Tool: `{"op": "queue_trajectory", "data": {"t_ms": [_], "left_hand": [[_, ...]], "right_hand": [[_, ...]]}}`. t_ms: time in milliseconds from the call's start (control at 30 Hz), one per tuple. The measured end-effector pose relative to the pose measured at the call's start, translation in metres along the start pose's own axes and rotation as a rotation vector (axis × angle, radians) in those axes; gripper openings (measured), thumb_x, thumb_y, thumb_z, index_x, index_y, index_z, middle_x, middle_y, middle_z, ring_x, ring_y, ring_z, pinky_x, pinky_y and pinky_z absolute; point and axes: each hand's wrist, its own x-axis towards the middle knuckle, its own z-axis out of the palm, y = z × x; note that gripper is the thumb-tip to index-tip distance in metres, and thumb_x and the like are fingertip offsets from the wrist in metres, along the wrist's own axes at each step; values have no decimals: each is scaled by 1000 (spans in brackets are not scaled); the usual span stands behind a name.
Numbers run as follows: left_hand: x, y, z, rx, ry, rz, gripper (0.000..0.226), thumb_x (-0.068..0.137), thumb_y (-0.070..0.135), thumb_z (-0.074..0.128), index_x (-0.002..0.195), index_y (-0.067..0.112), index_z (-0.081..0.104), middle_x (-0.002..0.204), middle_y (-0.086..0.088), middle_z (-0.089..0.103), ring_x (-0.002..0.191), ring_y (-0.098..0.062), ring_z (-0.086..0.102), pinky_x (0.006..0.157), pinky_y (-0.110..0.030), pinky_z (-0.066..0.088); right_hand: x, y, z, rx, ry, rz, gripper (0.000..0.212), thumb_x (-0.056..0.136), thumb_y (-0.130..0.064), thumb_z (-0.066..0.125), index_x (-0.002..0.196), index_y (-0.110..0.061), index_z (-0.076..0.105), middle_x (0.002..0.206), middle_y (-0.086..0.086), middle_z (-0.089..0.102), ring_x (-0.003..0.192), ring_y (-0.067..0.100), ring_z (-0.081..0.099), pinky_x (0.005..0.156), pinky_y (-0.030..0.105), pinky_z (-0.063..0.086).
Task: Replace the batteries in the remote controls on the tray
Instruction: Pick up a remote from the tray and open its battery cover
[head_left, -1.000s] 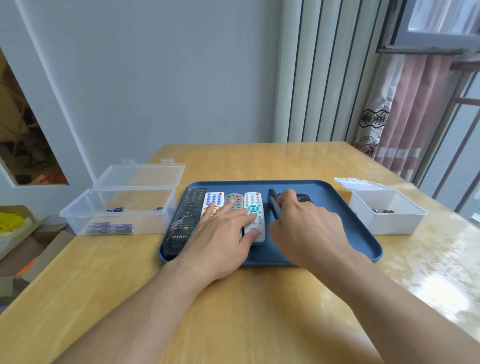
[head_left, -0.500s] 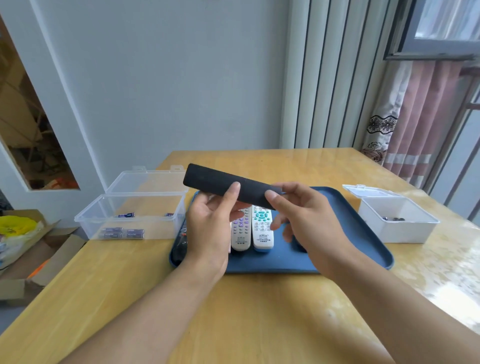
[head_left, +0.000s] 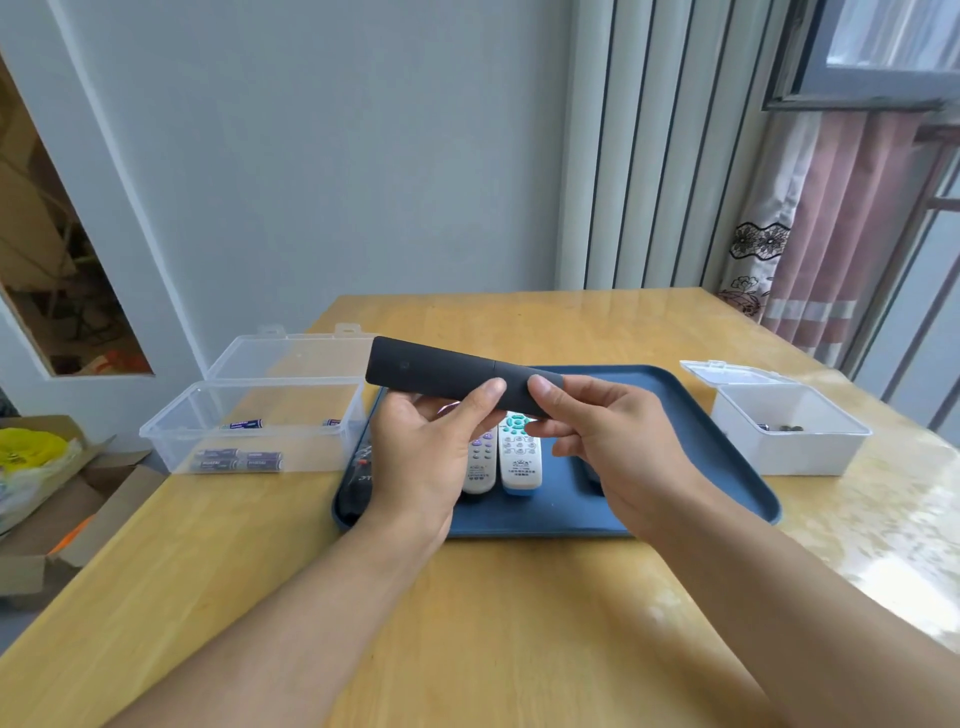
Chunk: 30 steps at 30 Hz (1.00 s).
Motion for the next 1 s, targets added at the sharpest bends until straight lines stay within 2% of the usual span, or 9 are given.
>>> {"op": "queue_trajectory", "data": {"t_ms": [267,367,533,600,700,767,833,900,1000], "left_hand": [[0,1,-1,43,10,63,15,85,-1,76,95,7,68,95,-13,76,91,-26,76,76,-34,61],[-2,-2,-1,164,38,182,15,88,4,74,100,5,64,94,-8,77,89,-21,76,79,-38,62],[3,-3,-8,304,147,300,5,89,21,76,90,22,71,90,2,79,90,-17,76,87,-47,59],[11,0,-13,242,206,245,2,88,25,72,88,23,72,87,5,78,87,-16,74,87,-51,58],[16,1,-16,173,221,123,13,95,22,64,83,25,68,66,14,68,63,-8,65,77,-45,57],[14,-1,-12,97,189,35,14,100,20,59,88,18,66,61,8,61,55,-13,63,71,-47,59],[11,-2,-8,50,149,-22,11,102,21,58,97,16,66,65,2,62,56,-15,64,64,-43,59],[11,-2,-6,53,124,-45,14,102,24,58,111,19,67,68,-1,64,57,-14,64,55,-33,56],[10,-2,-6,47,109,-82,22,102,27,59,121,23,68,74,-3,66,62,-12,63,51,-26,54]], "right_hand": [[-8,-6,5,-108,30,-52,28,88,-36,74,108,-17,75,96,-9,78,75,14,76,50,20,49],[-7,-4,3,-108,52,-27,33,83,-37,80,108,-17,75,94,-8,78,74,14,76,56,25,55],[-4,-15,-5,-113,66,-60,26,78,-33,84,93,-15,73,79,0,77,69,14,74,54,26,56],[-3,-23,-13,-265,21,-65,28,77,-37,85,93,-19,70,74,1,76,66,14,74,51,28,55],[-2,-25,-23,-718,-54,-31,30,75,-45,83,86,-24,65,65,0,74,50,9,68,48,29,52],[-3,-23,-23,-944,-118,6,31,75,-51,80,84,-26,63,63,-4,73,51,8,69,58,32,57],[-6,-20,-20,-1026,-193,31,32,75,-53,79,82,-27,62,65,-5,74,54,2,68,72,37,60],[-9,-18,-16,-1096,-205,22,34,71,-55,81,80,-29,60,73,-6,75,54,-4,66,76,37,58],[-12,-15,-11,-1192,-181,-5,39,65,-57,85,78,-30,59,89,-11,70,71,8,70,76,36,58]]}}
